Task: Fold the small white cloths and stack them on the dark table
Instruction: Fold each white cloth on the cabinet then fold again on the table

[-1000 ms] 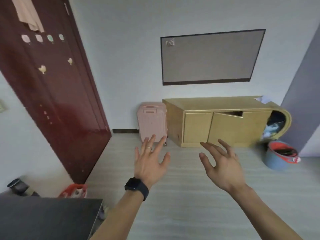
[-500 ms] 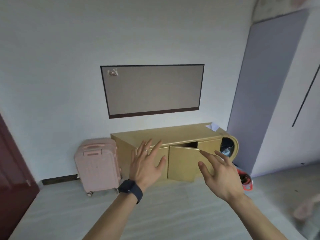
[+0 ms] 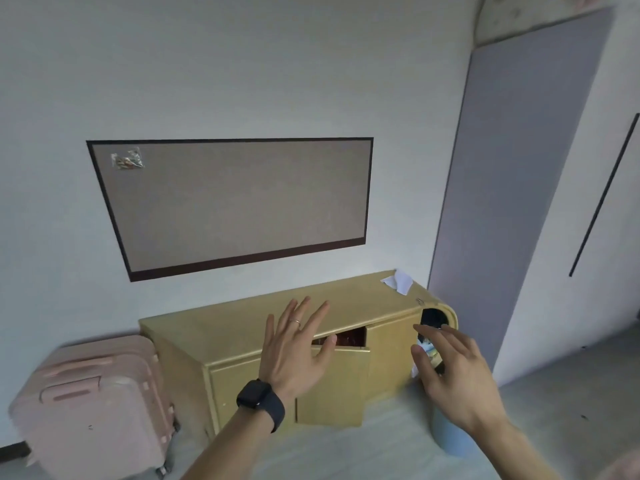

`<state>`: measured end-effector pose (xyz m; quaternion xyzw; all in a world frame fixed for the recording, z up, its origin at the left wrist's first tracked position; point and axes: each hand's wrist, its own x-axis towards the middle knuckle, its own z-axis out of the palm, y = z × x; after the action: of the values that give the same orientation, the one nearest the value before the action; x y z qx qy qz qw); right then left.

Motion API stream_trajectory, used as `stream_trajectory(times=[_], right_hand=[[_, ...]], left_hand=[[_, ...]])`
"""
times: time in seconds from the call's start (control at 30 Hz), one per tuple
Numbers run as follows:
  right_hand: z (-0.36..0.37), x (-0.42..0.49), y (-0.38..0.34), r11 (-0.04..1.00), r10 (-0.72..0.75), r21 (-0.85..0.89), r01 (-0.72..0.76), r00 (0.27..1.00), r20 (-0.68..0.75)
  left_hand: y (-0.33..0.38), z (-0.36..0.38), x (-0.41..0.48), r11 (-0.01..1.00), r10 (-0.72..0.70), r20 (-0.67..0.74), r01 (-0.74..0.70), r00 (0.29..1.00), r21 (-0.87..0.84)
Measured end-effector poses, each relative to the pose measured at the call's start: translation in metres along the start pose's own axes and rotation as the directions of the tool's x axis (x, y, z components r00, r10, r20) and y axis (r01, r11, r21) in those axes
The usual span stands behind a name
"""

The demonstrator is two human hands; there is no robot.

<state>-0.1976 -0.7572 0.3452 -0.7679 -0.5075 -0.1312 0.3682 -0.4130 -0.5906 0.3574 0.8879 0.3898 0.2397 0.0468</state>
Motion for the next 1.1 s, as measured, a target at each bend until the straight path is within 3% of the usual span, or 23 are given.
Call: stream_trajectory(times=[0.4,0.83,0.93,1.1], right_hand=[[0.134,0.203,0.145,0.998,0.060,0.011,-0.062,0.991,0.118],[0.325,0.353,0.294,0.955,0.288,-0.147,-0.256,0.920,0.266],[0.355,0.379,0.322,0.928,0.368,-0.189,-0.322,0.872,0.322],[0.414,0.414,0.384,0.875,0.484,-0.270,-0.402,0.715,0.505]], left_hand=[[-0.025,0.143,0.231,0.996,-0.089,0.096,0.088,0.991,0.017],[-0.085,0.351,0.449,0.993,-0.100,0.398,0.117,0.912,-0.020],[-0.094,0.389,0.484,0.992,-0.109,0.470,0.126,0.876,-0.006],[-0.100,0.456,0.533,0.989,-0.136,0.576,0.145,0.806,0.031]])
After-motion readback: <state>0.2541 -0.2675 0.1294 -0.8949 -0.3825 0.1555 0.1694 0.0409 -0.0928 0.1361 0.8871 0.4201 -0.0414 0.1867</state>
